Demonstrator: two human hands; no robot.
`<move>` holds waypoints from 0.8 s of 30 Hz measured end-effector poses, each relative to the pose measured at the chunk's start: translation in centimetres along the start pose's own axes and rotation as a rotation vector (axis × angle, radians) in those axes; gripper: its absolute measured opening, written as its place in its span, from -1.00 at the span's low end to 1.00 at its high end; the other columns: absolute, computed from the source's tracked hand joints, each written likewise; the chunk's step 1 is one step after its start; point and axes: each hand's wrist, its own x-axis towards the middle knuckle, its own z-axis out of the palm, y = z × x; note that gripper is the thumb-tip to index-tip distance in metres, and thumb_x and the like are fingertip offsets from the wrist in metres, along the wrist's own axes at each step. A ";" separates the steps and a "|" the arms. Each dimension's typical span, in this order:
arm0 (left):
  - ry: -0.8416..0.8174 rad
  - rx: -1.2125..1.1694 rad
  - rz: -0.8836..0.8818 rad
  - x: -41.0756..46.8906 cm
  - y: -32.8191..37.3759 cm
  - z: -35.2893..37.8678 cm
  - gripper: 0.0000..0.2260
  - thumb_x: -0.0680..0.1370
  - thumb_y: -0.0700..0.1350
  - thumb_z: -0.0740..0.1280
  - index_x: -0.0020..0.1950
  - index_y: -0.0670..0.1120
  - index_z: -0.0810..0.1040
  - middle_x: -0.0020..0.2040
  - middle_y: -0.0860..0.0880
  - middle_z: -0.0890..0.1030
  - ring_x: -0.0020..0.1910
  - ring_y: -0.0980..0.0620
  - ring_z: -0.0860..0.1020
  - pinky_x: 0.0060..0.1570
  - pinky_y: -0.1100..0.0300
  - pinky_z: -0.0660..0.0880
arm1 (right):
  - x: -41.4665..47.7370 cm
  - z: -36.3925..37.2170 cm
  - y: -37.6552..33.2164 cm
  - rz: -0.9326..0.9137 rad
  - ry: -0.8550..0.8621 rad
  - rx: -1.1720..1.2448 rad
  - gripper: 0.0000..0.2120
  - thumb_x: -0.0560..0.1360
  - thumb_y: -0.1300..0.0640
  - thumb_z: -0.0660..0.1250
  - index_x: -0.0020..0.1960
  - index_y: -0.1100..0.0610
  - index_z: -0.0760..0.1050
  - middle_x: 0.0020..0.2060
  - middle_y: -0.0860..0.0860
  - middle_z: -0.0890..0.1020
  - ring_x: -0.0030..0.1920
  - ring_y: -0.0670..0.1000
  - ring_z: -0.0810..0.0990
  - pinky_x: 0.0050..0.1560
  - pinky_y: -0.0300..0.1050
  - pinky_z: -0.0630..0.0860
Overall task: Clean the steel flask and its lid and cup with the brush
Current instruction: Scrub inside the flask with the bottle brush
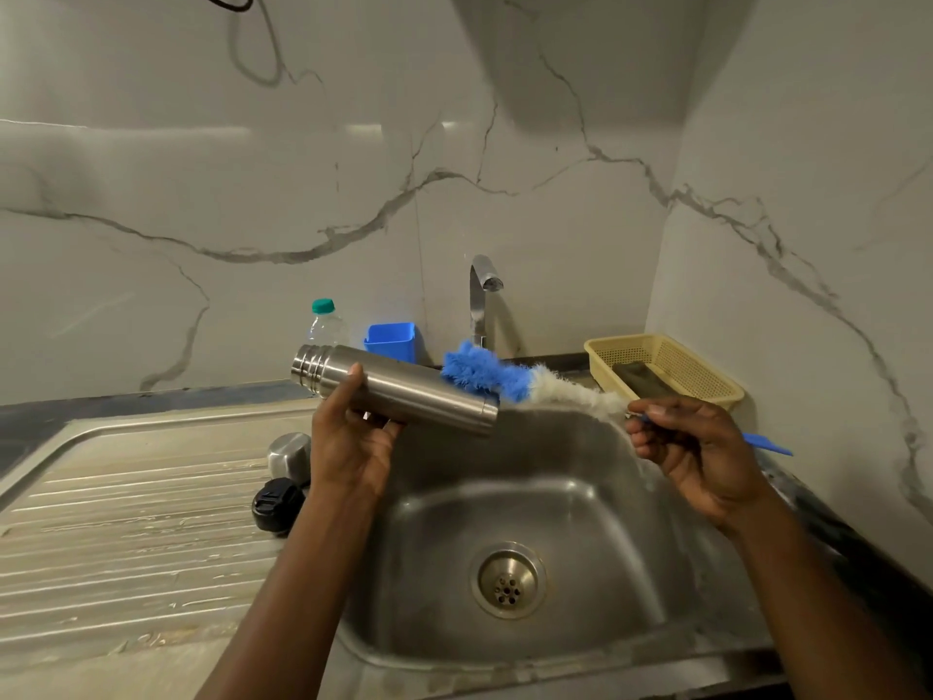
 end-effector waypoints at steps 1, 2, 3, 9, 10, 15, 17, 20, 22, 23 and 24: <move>-0.013 -0.001 0.001 0.1 0.1 -0.1 -0.51 0.58 -0.14 0.45 0.50 -0.16 0.46 0.43 -0.27 0.56 0.35 -0.26 0.60 0.22 -0.24 0.63 | 0.0 0.0 0.2 0.001 0.001 0.005 -0.77 0.43 0.25 0.32 -0.15 0.20 0.77 -0.30 0.16 0.72 -0.35 0.00 0.69 -0.30 -0.22 0.65; -0.028 0.002 -0.006 0.1 0.1 0.0 -0.51 0.59 -0.14 0.45 0.50 -0.16 0.46 0.43 -0.27 0.56 0.36 -0.26 0.60 0.25 -0.25 0.61 | 0.0 0.3 0.5 0.010 -0.005 0.008 -0.76 0.44 0.27 0.30 -0.15 0.20 0.77 -0.30 0.16 0.72 -0.35 0.00 0.69 -0.30 -0.22 0.65; -0.035 0.009 -0.017 -0.1 -0.1 0.1 -0.52 0.59 -0.13 0.44 0.50 -0.17 0.46 0.44 -0.28 0.55 0.37 -0.26 0.59 0.28 -0.24 0.60 | 0.2 0.6 1.0 0.022 -0.020 0.010 -0.76 0.45 0.27 0.30 -0.13 0.21 0.76 -0.28 0.17 0.72 -0.33 0.00 0.70 -0.29 -0.21 0.66; 0.041 0.017 -0.014 -0.9 -0.8 0.7 -0.46 0.57 -0.11 0.49 0.51 -0.17 0.42 0.43 -0.29 0.53 0.34 -0.28 0.60 0.11 -0.19 0.68 | 0.3 1.4 1.2 0.043 -0.055 -0.025 -0.80 0.44 0.26 0.34 -0.11 0.25 0.75 -0.26 0.21 0.71 -0.32 0.03 0.70 -0.29 -0.19 0.66; 0.048 0.020 -0.008 -0.9 -0.7 0.8 -0.45 0.57 -0.10 0.50 0.51 -0.15 0.42 0.40 -0.27 0.56 0.32 -0.27 0.61 0.05 -0.16 0.70 | 0.2 0.9 0.9 0.036 -0.038 -0.019 -0.81 0.42 0.24 0.36 -0.12 0.24 0.75 -0.28 0.20 0.71 -0.33 0.02 0.69 -0.31 -0.20 0.65; -0.011 0.082 -0.027 -1.3 -1.2 1.4 -0.50 0.57 -0.08 0.49 0.47 -0.11 0.45 0.35 -0.22 0.60 0.28 -0.21 0.64 0.25 -0.23 0.62 | 0.3 1.4 1.7 0.050 -0.081 0.010 -0.78 0.32 0.14 0.48 -0.09 0.22 0.76 -0.24 0.20 0.72 -0.29 0.02 0.71 -0.26 -0.19 0.66; -0.022 0.104 -0.041 -1.6 -1.4 1.5 -0.55 0.60 -0.10 0.47 0.45 -0.10 0.45 0.34 -0.21 0.59 0.27 -0.20 0.64 0.27 -0.24 0.60 | 0.3 2.1 2.0 0.064 -0.100 -0.001 -0.81 0.37 0.17 0.44 -0.09 0.23 0.76 -0.23 0.21 0.72 -0.28 0.02 0.71 -0.25 -0.19 0.67; -0.005 0.098 -0.034 -1.7 -1.0 1.4 -0.54 0.59 -0.10 0.47 0.45 -0.12 0.45 0.35 -0.22 0.57 0.28 -0.20 0.63 0.22 -0.20 0.63 | 0.3 1.3 1.4 0.048 -0.069 0.008 -0.77 0.44 0.27 0.31 -0.12 0.22 0.76 -0.27 0.19 0.72 -0.32 0.01 0.70 -0.29 -0.21 0.65; -0.004 0.096 -0.027 -1.5 -0.6 1.5 -0.53 0.59 -0.09 0.47 0.47 -0.13 0.45 0.36 -0.22 0.58 0.27 -0.20 0.63 0.16 -0.18 0.66 | 0.2 0.7 1.1 0.032 -0.052 0.024 -0.76 0.44 0.28 0.30 -0.13 0.23 0.76 -0.29 0.19 0.71 -0.35 0.00 0.69 -0.31 -0.22 0.65; -0.007 0.102 -0.030 -1.4 -0.6 1.5 -0.53 0.59 -0.09 0.47 0.47 -0.13 0.46 0.35 -0.21 0.58 0.27 -0.20 0.63 0.12 -0.17 0.68 | 0.3 0.6 1.4 0.032 -0.057 0.030 -0.79 0.44 0.26 0.33 -0.13 0.23 0.76 -0.29 0.19 0.72 -0.34 0.00 0.69 -0.31 -0.22 0.65; -0.013 0.110 -0.040 -1.6 -0.7 1.6 -0.54 0.60 -0.09 0.47 0.46 -0.13 0.46 0.34 -0.21 0.58 0.27 -0.20 0.63 0.10 -0.15 0.69 | 0.3 0.9 1.6 0.041 -0.075 0.036 -0.82 0.41 0.23 0.39 -0.11 0.23 0.76 -0.27 0.19 0.72 -0.33 0.01 0.70 -0.30 -0.21 0.65</move>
